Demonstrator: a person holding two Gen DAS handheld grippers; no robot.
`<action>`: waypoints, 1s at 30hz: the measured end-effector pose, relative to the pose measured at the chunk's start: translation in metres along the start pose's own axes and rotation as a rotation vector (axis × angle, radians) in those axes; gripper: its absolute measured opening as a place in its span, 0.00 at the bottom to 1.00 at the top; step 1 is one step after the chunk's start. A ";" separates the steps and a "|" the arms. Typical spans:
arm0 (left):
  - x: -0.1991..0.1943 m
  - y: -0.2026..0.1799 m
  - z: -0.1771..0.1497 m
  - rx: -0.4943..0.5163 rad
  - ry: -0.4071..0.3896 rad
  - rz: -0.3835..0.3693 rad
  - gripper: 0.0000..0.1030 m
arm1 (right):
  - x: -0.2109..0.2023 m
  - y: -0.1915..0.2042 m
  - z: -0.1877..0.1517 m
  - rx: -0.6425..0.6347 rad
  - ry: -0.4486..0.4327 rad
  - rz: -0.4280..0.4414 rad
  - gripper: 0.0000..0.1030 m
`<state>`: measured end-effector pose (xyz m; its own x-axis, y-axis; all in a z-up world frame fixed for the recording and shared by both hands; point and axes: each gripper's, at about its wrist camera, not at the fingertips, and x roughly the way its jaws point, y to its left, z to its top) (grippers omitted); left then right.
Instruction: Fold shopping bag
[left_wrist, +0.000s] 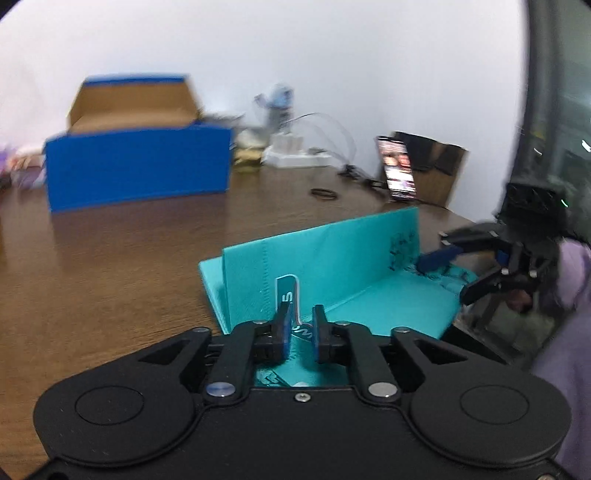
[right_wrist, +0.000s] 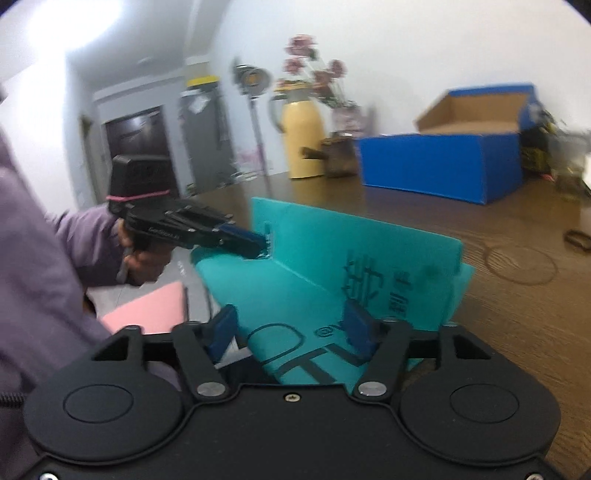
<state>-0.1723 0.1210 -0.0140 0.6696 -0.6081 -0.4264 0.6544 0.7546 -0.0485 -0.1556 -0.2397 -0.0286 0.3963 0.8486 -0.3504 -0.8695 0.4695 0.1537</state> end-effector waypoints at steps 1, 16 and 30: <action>-0.002 -0.004 -0.002 0.043 -0.012 0.012 0.37 | 0.002 0.003 0.001 -0.019 0.002 0.002 0.77; -0.014 -0.034 -0.024 0.269 -0.098 -0.007 0.75 | 0.000 0.003 -0.003 -0.101 -0.008 0.004 0.67; -0.006 -0.023 -0.025 0.416 -0.039 -0.062 0.62 | 0.000 0.006 0.003 -0.178 0.044 -0.002 0.64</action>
<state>-0.2001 0.1135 -0.0333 0.6321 -0.6644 -0.3989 0.7745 0.5574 0.2990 -0.1602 -0.2362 -0.0248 0.3879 0.8344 -0.3916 -0.9088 0.4172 -0.0113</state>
